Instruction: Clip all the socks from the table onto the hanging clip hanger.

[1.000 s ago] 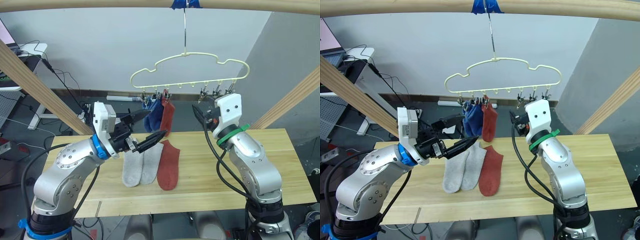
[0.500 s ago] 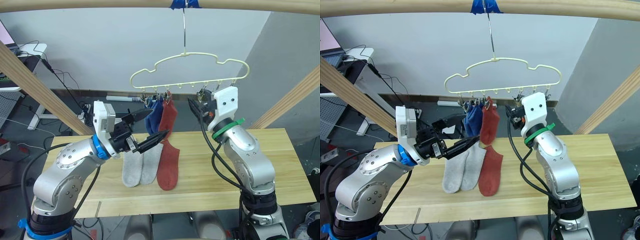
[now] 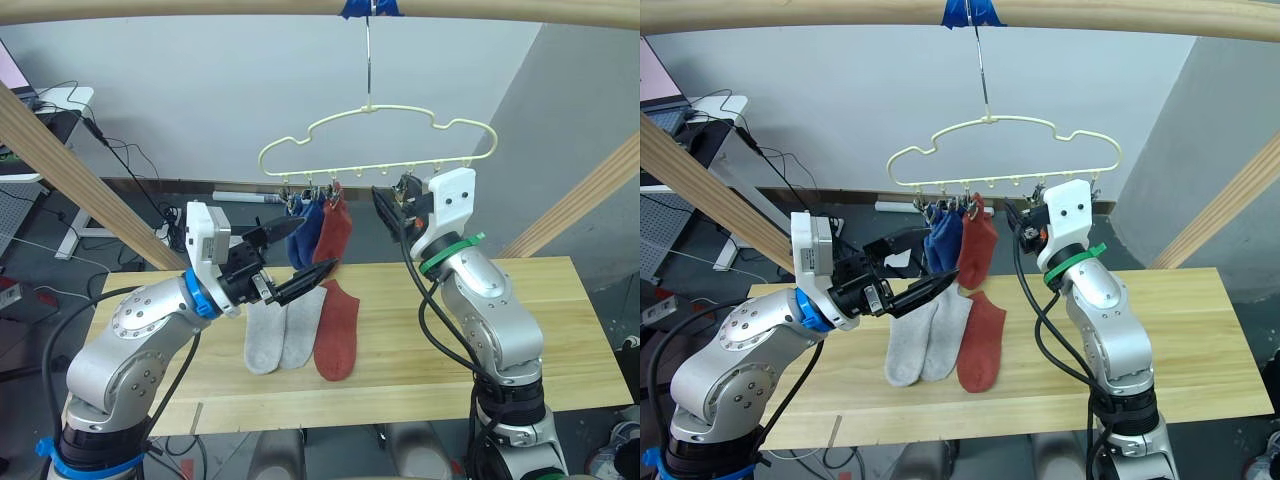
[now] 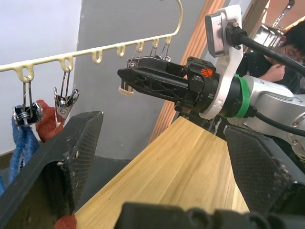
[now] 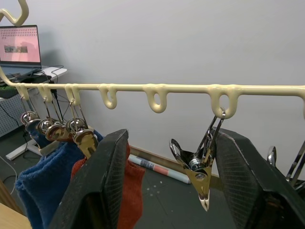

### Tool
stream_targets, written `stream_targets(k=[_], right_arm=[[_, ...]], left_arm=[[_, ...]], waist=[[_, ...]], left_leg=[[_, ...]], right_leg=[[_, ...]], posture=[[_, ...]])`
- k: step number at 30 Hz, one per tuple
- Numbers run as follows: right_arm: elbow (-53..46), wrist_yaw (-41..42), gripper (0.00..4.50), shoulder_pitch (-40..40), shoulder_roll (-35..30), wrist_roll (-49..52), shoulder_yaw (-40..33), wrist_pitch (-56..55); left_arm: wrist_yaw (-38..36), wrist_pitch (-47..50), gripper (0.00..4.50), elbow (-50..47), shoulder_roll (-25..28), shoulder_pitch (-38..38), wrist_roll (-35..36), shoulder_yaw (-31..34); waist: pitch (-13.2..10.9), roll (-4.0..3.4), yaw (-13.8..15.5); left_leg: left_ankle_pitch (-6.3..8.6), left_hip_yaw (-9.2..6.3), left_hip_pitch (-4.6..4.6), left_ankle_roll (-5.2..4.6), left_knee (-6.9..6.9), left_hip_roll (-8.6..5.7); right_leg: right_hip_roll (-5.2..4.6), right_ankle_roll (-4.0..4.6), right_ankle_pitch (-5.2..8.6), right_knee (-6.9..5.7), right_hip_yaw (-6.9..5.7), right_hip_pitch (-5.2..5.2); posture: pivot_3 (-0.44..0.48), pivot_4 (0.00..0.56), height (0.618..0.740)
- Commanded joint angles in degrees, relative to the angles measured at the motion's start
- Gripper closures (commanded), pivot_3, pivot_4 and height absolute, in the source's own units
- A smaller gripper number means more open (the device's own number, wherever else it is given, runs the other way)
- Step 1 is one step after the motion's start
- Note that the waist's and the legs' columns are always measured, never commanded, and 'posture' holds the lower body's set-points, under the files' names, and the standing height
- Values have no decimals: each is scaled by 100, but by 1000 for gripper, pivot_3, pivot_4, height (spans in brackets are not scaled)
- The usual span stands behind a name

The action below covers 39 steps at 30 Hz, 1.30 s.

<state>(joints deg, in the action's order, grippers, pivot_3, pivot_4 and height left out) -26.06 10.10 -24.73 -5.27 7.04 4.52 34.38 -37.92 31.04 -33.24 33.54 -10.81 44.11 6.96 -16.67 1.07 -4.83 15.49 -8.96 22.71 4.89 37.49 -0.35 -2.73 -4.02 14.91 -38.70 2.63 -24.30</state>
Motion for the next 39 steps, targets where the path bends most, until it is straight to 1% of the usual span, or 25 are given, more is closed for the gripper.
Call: stream_targets(k=[1,3,8,11,14,17,19,21,22,25,27,29,33,38,39], right_arm=[[-130,-35,1881,-96,52,85,-69,-56],[-133,-48,2239,-94,77,123,-102,-33],[-129,-60,3900,-88,72,167,-143,-5],[-136,-46,4477,-85,52,194,-194,17],[-149,-2,4477,-116,22,306,-316,112],[-157,141,4477,-198,-39,608,-553,365],[-185,339,4477,-268,-174,877,-695,556],[-205,541,4477,-326,-361,1127,-839,735],[-207,615,4477,-345,-444,1236,-889,814],[-193,877,4477,-393,-725,1499,-947,1014],[-154,1102,4477,-403,-957,1641,-944,1106],[-130,1175,4477,-410,-1062,1715,-930,1128],[-59,1203,4477,-426,-1163,1766,-896,1092],[-60,1123,4477,-423,-1177,1789,-870,1077],[-81,1094,4477,-412,-1170,1789,-868,1084]], left_arm=[[13,-16,0,-233,1,17,83,34],[14,-12,0,-235,4,15,88,35],[23,2,0,-250,4,27,97,28],[28,3,0,-257,2,44,92,22],[30,0,0,-260,5,92,55,-10],[16,-17,0,-279,72,275,-176,-165],[-9,-27,0,-269,191,503,-513,-427],[33,-169,0,-123,288,736,-1131,-886],[57,-155,0,-23,285,813,-1301,-1081],[142,-357,0,521,234,841,-2169,-1821],[195,-705,0,1240,118,512,-3075,-2590],[149,-1004,0,1678,57,292,-3597,-2968],[396,-1506,0,2842,-545,-395,-4311,-3306],[447,-1899,0,3813,-992,-823,-4784,-3408],[339,-1863,0,4030,-1034,-895,-4881,-3500]], waist=[[0,0,0],[0,0,0],[0,-1,-1],[-1,-1,-1],[-1,-2,-2],[-1,-2,-3],[-2,-3,-10],[-4,-7,-19],[-7,-11,-20],[-8,-13,-19],[-9,-16,-17],[-10,-18,-17],[-10,-18,-30],[-9,-20,-62],[-9,-19,-73]], left_leg=[[0,0,0,0,0,0],[0,0,0,0,0,0],[0,0,0,0,0,0],[0,0,0,0,0,0],[0,0,0,0,0,0],[0,1,1,0,0,0],[0,1,1,0,-1,0],[1,2,0,-1,-3,0],[1,3,0,-1,-6,0],[0,3,-1,-2,-10,0],[0,3,-2,-2,-12,0],[0,3,-2,-3,-12,-3],[0,4,0,-3,-12,-2],[0,5,2,-3,-10,-2],[0,4,2,-3,-11,-2]], right_leg=[[0,0,0,0,0,0],[0,0,0,0,0,0],[0,0,0,1,0,0],[0,0,0,0,0,-1],[0,0,0,1,0,-1],[0,0,0,1,1,-1],[0,0,0,1,1,-1],[0,0,0,2,2,-1],[0,1,0,4,4,-1],[0,1,1,5,2,-1],[1,1,1,5,2,-1],[0,1,1,6,1,0],[-1,1,0,6,1,-2],[-2,1,0,4,0,-3],[-3,1,0,5,0,-3]], posture=[[-87,284,740],[-88,285,740],[-89,288,740],[-90,287,740],[-93,289,740],[-98,289,740],[-110,288,740],[-120,288,740],[-122,287,740],[-138,286,740],[-145,285,740],[-154,280,740],[-160,278,740],[-174,271,740],[-183,268,740]])
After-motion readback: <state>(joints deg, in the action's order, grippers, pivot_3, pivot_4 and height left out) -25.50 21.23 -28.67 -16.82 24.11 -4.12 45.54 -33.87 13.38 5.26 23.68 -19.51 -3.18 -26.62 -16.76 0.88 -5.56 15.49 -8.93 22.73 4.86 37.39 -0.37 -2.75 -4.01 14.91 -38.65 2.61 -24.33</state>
